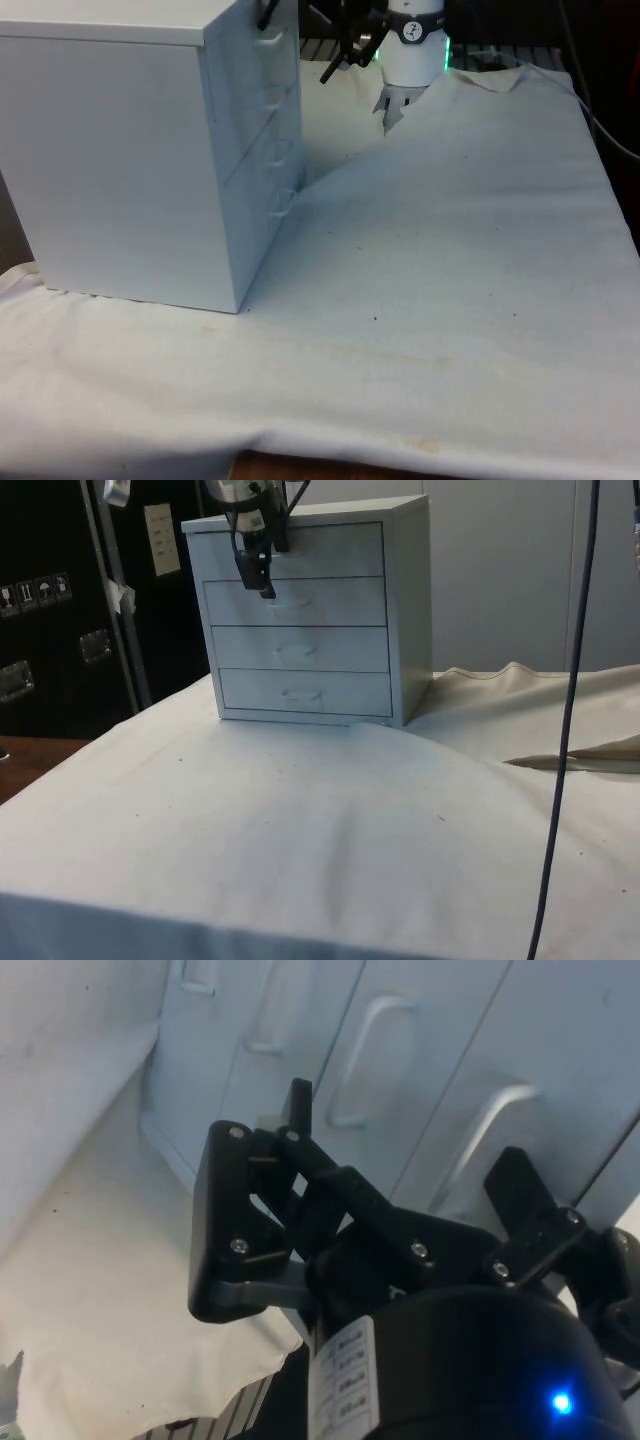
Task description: Open the drawer, then close it.
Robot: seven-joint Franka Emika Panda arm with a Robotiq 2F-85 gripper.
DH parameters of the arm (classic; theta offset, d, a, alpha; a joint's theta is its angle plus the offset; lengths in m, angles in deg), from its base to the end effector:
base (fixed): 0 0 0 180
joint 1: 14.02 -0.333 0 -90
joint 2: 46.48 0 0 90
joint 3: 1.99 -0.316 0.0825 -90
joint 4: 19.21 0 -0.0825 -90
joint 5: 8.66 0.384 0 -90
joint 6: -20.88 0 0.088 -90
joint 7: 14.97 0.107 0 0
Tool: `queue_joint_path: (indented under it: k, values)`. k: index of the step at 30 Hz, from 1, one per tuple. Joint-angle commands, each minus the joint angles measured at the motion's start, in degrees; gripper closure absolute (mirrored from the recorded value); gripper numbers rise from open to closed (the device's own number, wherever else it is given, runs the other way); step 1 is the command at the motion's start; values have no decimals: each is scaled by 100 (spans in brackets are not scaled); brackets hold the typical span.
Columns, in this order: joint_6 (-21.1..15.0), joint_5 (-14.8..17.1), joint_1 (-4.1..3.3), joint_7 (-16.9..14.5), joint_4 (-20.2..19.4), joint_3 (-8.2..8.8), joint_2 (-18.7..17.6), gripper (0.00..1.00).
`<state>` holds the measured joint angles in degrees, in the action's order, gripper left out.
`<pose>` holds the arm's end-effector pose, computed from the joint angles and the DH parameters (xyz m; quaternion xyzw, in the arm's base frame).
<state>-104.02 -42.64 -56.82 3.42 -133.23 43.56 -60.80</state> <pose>0.5932 -0.0311 0.3846 0.9458 -0.0006 0.0383 0.3224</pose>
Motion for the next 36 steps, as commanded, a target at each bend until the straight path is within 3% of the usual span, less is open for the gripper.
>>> queue_joint_path:
  k: [1,30,34,35,36]
  values:
    - [-17,6,11,-6,0,6,0,0]
    - [-11,0,-17,120,-17,-63,-57,0]
    - [6,0,-17,120,-6,-63,-74,22]
    - [-6,-6,-17,120,-11,-63,-57,22]
    - [0,-11,-23,126,-11,-57,-57,30]
